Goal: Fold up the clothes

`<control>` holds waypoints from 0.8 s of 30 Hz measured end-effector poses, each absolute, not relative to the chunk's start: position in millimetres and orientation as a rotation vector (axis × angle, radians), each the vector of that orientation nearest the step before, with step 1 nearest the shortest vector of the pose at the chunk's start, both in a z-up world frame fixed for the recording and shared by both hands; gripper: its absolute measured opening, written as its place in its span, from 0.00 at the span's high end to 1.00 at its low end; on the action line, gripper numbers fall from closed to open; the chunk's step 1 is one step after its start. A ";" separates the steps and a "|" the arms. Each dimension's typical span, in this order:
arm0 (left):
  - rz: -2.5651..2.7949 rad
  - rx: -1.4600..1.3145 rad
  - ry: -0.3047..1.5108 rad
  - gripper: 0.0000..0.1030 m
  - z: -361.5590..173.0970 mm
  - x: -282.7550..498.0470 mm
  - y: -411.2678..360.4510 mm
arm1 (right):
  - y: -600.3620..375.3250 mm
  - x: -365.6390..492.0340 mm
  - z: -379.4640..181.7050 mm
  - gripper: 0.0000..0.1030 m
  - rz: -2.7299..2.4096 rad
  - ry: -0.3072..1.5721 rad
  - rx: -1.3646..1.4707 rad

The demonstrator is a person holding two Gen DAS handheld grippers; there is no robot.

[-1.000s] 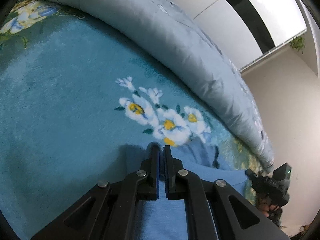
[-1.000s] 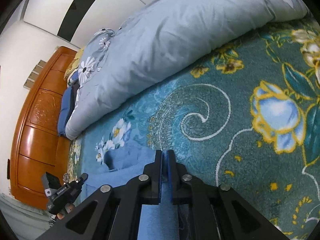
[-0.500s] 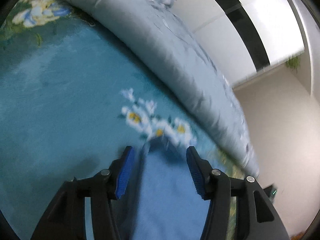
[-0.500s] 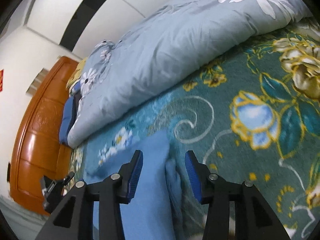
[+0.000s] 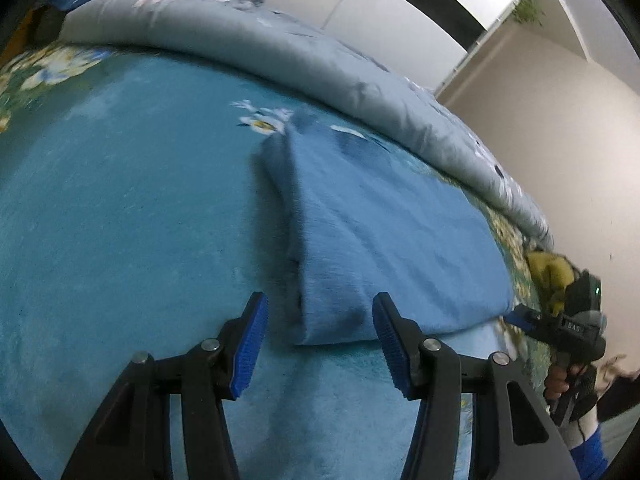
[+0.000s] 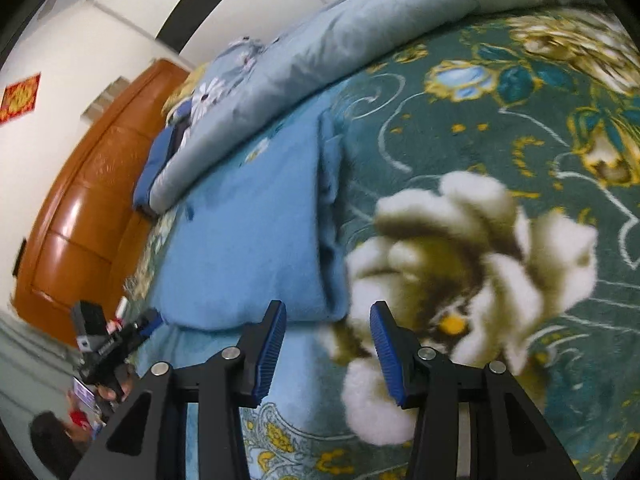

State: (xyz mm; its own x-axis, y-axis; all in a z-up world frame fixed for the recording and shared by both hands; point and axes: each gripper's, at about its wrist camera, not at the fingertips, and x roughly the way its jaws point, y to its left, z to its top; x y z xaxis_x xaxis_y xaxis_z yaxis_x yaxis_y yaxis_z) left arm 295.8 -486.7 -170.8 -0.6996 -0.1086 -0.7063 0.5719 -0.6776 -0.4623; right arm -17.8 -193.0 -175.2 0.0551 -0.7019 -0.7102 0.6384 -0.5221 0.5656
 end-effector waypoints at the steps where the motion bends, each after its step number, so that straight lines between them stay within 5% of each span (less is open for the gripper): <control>1: -2.397 0.936 0.967 0.47 -171.3 294.0 -486.1 | -197.3 -14.7 -174.6 0.54 -1.679 -0.040 1.295; 5: -2.424 0.949 0.953 0.57 -172.4 295.0 -482.6 | -203.2 -10.0 -170.2 0.58 -1.695 0.003 1.259; 8: -2.431 0.961 0.915 0.79 -170.8 296.3 -480.2 | -207.6 -7.4 -167.2 0.79 -1.691 0.030 1.243; 9: -2.426 0.962 0.903 0.94 -170.4 297.0 -479.5 | -208.2 -6.9 -166.8 0.90 -1.691 0.034 1.244; 15: -2.396 0.937 0.818 0.96 -161.1 304.8 -478.8 | -201.2 -12.7 -156.6 0.96 -1.737 0.017 1.233; 24: -2.355 0.962 0.919 0.95 -176.7 310.1 -483.3 | -197.7 -21.2 -176.2 0.96 -1.729 -0.016 1.316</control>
State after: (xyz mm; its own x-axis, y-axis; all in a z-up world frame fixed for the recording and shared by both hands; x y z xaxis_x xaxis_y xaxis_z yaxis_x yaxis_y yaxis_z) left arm 310.1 -483.3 -176.7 -0.6651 -0.1373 -0.7340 0.5983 -0.6862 -0.4138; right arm -21.2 -197.7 -176.2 0.0079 -0.6625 -0.7490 0.6488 -0.5666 0.5080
